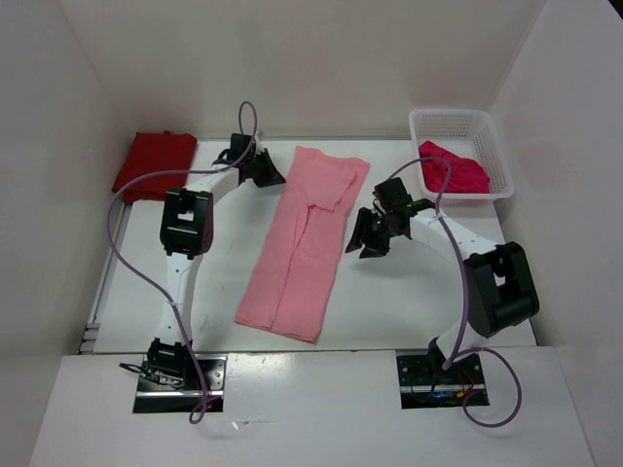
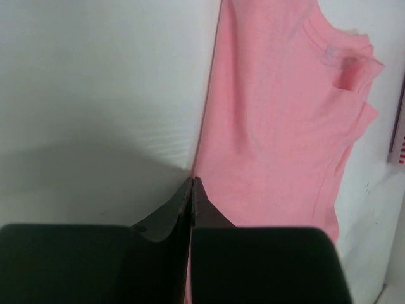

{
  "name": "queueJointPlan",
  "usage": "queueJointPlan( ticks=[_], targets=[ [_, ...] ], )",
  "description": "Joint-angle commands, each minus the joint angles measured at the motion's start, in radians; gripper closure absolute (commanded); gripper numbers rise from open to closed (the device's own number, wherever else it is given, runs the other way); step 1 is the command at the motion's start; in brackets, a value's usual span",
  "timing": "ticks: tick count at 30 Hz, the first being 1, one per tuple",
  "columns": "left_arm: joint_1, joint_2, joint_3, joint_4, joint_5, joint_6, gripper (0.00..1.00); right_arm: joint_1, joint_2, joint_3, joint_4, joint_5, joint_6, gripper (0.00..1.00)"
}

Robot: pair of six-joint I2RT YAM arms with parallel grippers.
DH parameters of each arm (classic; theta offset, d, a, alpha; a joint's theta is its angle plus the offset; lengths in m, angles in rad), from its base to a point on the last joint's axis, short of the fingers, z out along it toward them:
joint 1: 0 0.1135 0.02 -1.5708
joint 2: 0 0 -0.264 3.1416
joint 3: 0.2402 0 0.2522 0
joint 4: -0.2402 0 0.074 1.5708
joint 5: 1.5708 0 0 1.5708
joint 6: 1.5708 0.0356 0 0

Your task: Fold and stack the t-shirts

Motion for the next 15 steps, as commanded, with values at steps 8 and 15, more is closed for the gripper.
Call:
queueJointPlan(
  ticks=[8, 15],
  targets=[
    [0.082, -0.219, -0.266, 0.119, -0.162, -0.082, 0.79, -0.007, 0.084, 0.037, 0.088, -0.067, -0.037, 0.41],
    [0.091, -0.426, -0.468, 0.052, -0.109, 0.012, 0.03, 0.069, 0.074, -0.004, 0.106, -0.039, -0.014, 0.88]
  ],
)
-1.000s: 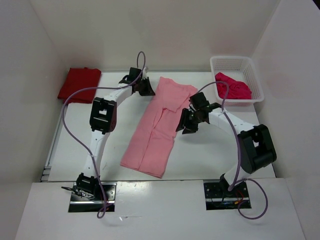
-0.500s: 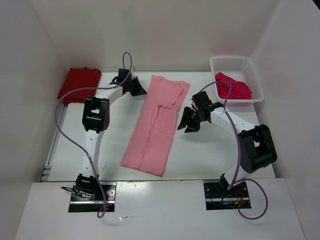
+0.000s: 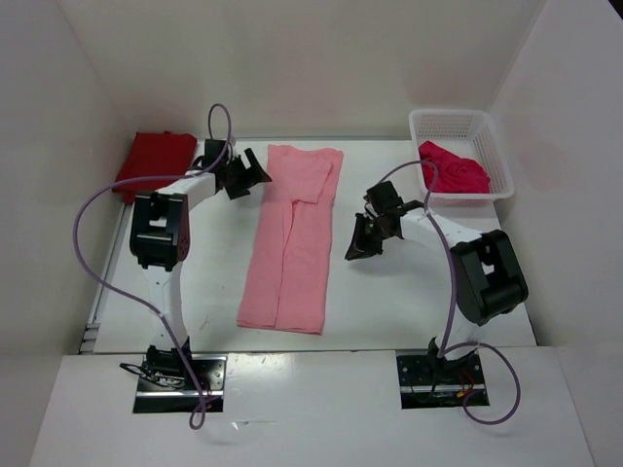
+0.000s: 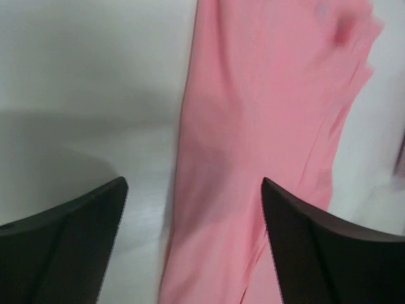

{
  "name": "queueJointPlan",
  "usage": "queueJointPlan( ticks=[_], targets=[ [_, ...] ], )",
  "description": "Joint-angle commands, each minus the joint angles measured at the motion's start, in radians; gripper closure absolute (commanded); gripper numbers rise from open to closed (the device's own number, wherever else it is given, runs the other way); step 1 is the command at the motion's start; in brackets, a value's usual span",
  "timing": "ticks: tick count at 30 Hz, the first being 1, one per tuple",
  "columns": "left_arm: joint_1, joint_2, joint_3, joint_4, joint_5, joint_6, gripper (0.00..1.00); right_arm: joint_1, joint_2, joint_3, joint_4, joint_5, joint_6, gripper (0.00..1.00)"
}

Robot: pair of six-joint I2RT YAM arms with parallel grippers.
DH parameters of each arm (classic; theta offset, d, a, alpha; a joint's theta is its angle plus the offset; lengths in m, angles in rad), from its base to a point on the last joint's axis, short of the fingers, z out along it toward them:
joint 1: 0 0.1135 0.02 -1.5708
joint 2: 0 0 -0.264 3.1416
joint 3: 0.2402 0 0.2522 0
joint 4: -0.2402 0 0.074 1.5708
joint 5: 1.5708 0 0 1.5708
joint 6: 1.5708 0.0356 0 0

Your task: Fold and stack the t-shirts

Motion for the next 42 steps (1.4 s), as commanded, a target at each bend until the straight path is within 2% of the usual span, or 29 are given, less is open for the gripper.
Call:
queueJointPlan(
  ticks=[1, 2, 3, 5, 7, 8, 9, 11, 12, 14, 17, 18, 19, 21, 24, 27, 28, 29, 30, 32, 33, 35, 37, 40, 42],
  targets=[
    [0.002, -0.243, -0.162, -0.043, -0.004, 0.051, 0.0, 0.069, -0.028, -0.019, 0.056, 0.001, 0.028, 0.93],
    [0.002, -0.291, -0.224, -0.052, -0.004, 0.063, 0.0, 0.088, -0.029, -0.034, 0.071, 0.001, 0.042, 0.96],
    [0.002, -0.337, -0.341, -0.064, -0.016, 0.078, 0.0, 0.131, -0.041, -0.071, 0.087, -0.012, 0.057, 0.96],
    [0.002, -0.469, -0.458, -0.102, -0.016, 0.09, 0.0, 0.175, -0.056, -0.132, 0.157, -0.026, 0.119, 0.93],
    [0.002, -0.582, -0.622, -0.13, 0.02, 0.101, 0.0, 0.224, -0.043, -0.165, 0.225, -0.026, 0.153, 0.68],
    [0.002, -0.62, -0.675, -0.13, 0.039, 0.101, 0.05, 0.225, -0.027, -0.165, 0.225, -0.026, 0.162, 0.52],
    [0.002, -0.653, -0.719, -0.15, 0.051, 0.101, 0.13, 0.234, -0.009, -0.165, 0.225, -0.026, 0.162, 0.5],
    [0.002, -0.761, -0.834, -0.173, 0.051, 0.074, 0.36, 0.234, 0.016, -0.151, 0.234, -0.026, 0.162, 0.48],
    [0.002, -0.79, -0.864, -0.207, 0.042, 0.065, 0.52, 0.234, 0.028, -0.151, 0.243, -0.017, 0.162, 0.48],
    [0.002, -0.859, -0.905, -0.24, 0.03, 0.032, 0.61, 0.234, 0.054, -0.151, 0.262, -0.043, 0.162, 0.48],
    [-0.031, -0.93, -0.95, -0.297, -0.011, -0.024, 0.62, 0.244, 0.106, -0.128, 0.262, -0.052, 0.162, 0.68],
    [-0.04, -0.953, -0.96, -0.319, -0.012, -0.046, 0.62, 0.244, 0.106, -0.128, 0.251, -0.028, 0.162, 0.83],
    [-0.041, -0.953, -0.96, -0.33, -0.022, -0.064, 0.62, 0.244, 0.117, -0.116, 0.237, -0.005, 0.162, 0.92],
    [-0.041, -0.964, -0.973, -0.354, -0.022, -0.075, 0.6, 0.234, 0.097, -0.105, 0.194, 0.049, 0.153, 0.99],
    [-0.071, -0.964, -0.982, -0.337, 0.022, -0.075, 0.55, 0.185, 0.047, -0.119, 0.162, 0.058, 0.118, 0.99],
    [-0.119, -0.948, -0.982, -0.346, 0.064, -0.057, 0.54, 0.165, 0.025, -0.128, 0.127, 0.049, 0.087, 0.89],
    [-0.134, -0.939, -0.971, -0.357, 0.064, -0.057, 0.54, 0.165, 0.025, -0.128, 0.127, 0.049, 0.076, 0.73],
    [-0.154, -0.919, -0.971, -0.38, 0.064, -0.057, 0.52, 0.165, 0.014, -0.137, 0.115, 0.035, 0.076, 0.62],
    [-0.19, -0.919, -0.971, -0.394, 0.064, -0.057, 0.52, 0.165, 0.001, -0.148, 0.115, 0.026, 0.076, 0.56],
    [-0.234, -0.908, -0.971, -0.438, 0.023, -0.069, 0.51, 0.165, -0.022, -0.157, 0.089, 0.017, 0.076, 0.49],
    [-0.273, -0.908, -0.971, -0.457, 0.004, -0.08, 0.47, 0.165, -0.056, -0.169, 0.066, 0.026, 0.076, 0.47],
    [-0.286, -0.946, -0.956, -0.504, -0.048, -0.109, 0.4, 0.165, -0.093, -0.199, 0.055, 0.0, 0.087, 0.44],
    [-0.286, -0.971, -0.945, -0.541, -0.087, -0.141, 0.39, 0.165, -0.134, -0.223, 0.042, -0.02, 0.111, 0.44],
    [-0.286, -0.97, -0.908, -0.636, -0.171, -0.179, 0.39, 0.24, -0.153, -0.266, 0.042, -0.042, 0.185, 0.44],
    [-0.275, -0.954, -0.931, -0.636, -0.141, -0.19, 0.37, 0.292, -0.163, -0.3, 0.076, -0.057, 0.225, 0.44]
  ],
)
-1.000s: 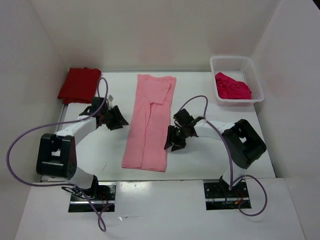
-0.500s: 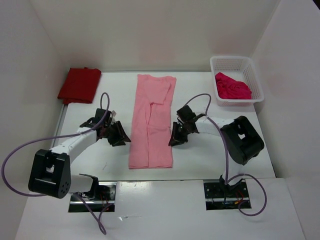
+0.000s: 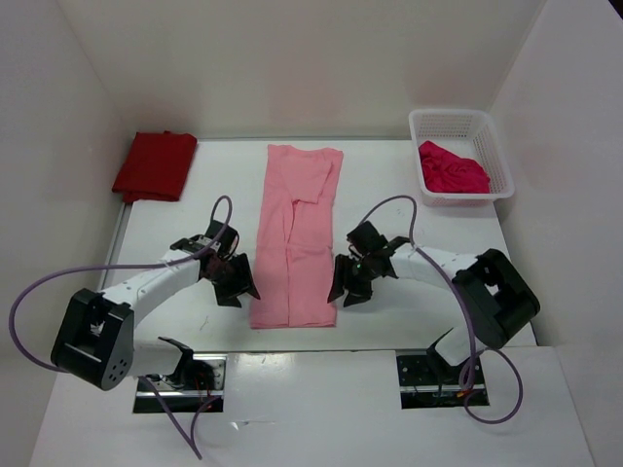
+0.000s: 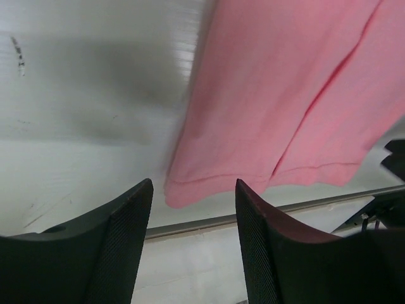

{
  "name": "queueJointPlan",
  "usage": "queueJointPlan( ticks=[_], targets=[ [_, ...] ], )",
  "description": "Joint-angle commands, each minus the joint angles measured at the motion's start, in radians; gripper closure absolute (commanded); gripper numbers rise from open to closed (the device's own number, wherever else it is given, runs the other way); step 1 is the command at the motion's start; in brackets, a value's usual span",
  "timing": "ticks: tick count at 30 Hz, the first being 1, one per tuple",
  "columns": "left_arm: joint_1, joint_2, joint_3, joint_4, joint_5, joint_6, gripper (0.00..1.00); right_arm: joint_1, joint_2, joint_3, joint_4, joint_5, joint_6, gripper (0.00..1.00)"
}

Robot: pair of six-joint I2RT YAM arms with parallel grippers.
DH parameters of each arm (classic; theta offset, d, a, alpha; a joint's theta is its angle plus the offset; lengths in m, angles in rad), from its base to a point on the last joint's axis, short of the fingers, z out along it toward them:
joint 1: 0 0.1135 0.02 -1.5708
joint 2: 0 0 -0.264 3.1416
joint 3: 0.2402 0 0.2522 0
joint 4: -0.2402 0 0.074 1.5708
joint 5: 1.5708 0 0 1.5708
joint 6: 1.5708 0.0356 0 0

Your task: Fold and stack the t-shirts

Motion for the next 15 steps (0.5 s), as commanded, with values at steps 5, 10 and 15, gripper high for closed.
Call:
queueJointPlan(
  ticks=[5, 10, 15],
  targets=[
    [0.022, 0.05, -0.027, -0.063, 0.033, -0.049, 0.37, 0.101, -0.066, -0.101, 0.059, -0.049, 0.163, 0.46],
    [0.022, 0.08, -0.047, -0.041, 0.085, -0.037, 0.43, 0.11, -0.066, -0.133, 0.08, -0.049, 0.174, 0.54],
    [0.006, 0.109, -0.091, -0.014, 0.148, -0.028, 0.52, 0.12, -0.043, -0.134, 0.1, -0.058, 0.183, 0.63]
  ],
)
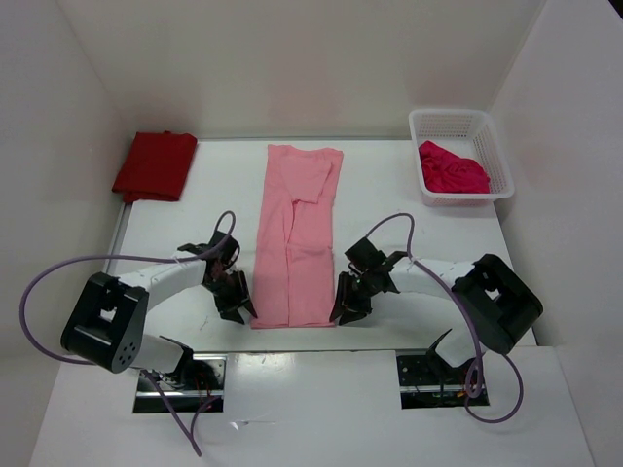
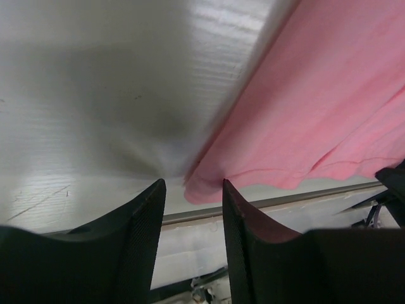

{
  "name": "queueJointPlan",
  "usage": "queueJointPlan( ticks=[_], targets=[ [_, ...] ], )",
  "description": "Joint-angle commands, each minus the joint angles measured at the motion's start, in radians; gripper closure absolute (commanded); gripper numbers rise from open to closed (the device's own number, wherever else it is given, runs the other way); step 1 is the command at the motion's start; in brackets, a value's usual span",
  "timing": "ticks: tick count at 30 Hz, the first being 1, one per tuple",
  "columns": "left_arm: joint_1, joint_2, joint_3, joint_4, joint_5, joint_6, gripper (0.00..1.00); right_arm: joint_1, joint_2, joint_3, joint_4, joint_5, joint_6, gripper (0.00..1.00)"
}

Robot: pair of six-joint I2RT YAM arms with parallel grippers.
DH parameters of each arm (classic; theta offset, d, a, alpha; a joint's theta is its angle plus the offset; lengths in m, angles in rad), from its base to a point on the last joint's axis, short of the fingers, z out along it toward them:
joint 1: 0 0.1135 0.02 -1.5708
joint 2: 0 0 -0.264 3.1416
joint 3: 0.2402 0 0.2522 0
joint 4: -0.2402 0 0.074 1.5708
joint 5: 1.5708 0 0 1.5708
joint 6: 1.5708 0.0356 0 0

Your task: Fold and stack the t-shirts

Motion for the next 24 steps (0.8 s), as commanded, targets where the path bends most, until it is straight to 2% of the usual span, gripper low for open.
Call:
queueJointPlan(
  ticks=[1, 6, 10, 11, 12, 15, 16, 21, 24],
  targets=[
    [-0.01, 0.016, -0.026, 0.004, 0.064, 0.01, 0.53, 0.015, -0.008, 0.006, 0.044, -0.007, 0.018, 0.63],
    [-0.01, 0.039, -0.026, 0.013, 0.097, 0.021, 0.55, 0.024, 0.01, 0.029, 0.042, -0.016, 0.006, 0.68],
    [-0.01, 0.03, -0.063, 0.073, 0.137, 0.012, 0.65, 0.024, 0.02, 0.029, 0.042, -0.016, 0.006, 0.77],
    [-0.01, 0.02, -0.063, 0.082, 0.137, 0.012, 0.7, 0.024, 0.03, 0.029, 0.042, -0.027, 0.006, 0.79],
    [-0.01, 0.009, -0.063, 0.082, 0.148, 0.024, 0.82, 0.024, 0.03, 0.029, 0.042, -0.042, -0.004, 0.83],
    [-0.019, 0.009, -0.063, 0.073, 0.174, 0.038, 0.97, 0.024, 0.03, 0.029, 0.018, -0.042, -0.013, 0.93],
    [-0.019, 0.009, -0.063, 0.064, 0.201, 0.052, 1.0, 0.024, 0.03, 0.029, 0.007, -0.051, -0.013, 0.98],
    [-0.019, -0.028, -0.054, 0.008, 0.26, 0.11, 1.0, 0.108, -0.109, -0.016, -0.05, -0.112, 0.056, 0.99],
    [-0.019, -0.04, -0.045, -0.024, 0.298, 0.151, 1.0, 0.108, -0.186, -0.01, -0.102, -0.128, 0.076, 0.99]
  ],
)
